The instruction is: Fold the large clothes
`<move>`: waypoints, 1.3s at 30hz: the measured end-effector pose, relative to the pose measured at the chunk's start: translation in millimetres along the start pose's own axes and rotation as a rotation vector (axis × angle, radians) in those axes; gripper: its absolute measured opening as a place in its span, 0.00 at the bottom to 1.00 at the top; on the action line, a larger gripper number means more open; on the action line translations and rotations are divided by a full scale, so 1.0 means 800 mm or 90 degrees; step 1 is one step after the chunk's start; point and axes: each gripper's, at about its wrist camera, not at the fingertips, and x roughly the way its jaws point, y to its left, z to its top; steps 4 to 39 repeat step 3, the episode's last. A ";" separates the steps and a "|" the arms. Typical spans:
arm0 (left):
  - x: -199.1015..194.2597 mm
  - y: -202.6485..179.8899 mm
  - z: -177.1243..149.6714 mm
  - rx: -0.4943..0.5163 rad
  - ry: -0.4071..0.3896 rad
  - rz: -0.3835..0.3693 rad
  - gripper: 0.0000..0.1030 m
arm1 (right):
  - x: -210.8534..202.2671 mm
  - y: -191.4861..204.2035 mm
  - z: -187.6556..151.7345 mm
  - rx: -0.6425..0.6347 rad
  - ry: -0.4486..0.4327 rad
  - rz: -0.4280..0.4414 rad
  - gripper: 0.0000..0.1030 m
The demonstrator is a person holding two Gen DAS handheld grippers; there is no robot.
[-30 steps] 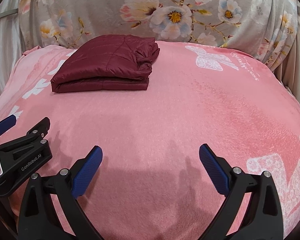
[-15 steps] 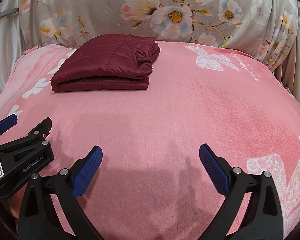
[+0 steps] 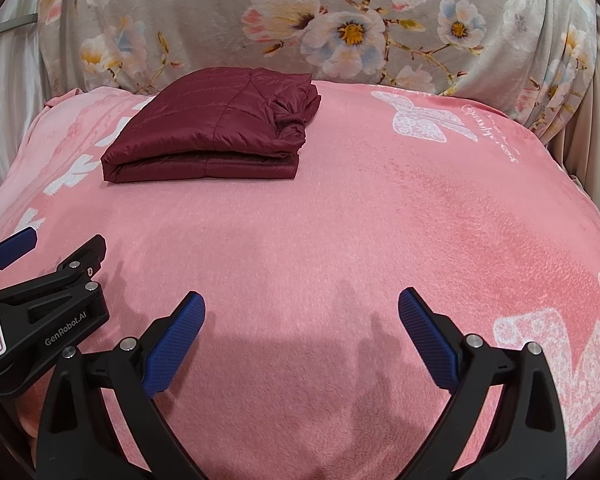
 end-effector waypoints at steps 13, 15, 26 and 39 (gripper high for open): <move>-0.002 -0.002 -0.001 0.003 -0.004 -0.001 0.80 | 0.001 0.000 0.000 -0.001 0.000 0.000 0.92; -0.002 -0.002 -0.001 0.003 -0.004 -0.001 0.80 | 0.001 0.000 0.000 -0.001 0.000 0.000 0.92; -0.002 -0.002 -0.001 0.003 -0.004 -0.001 0.80 | 0.001 0.000 0.000 -0.001 0.000 0.000 0.92; -0.002 -0.002 -0.001 0.003 -0.004 -0.001 0.80 | 0.001 0.000 0.000 -0.001 0.000 0.000 0.92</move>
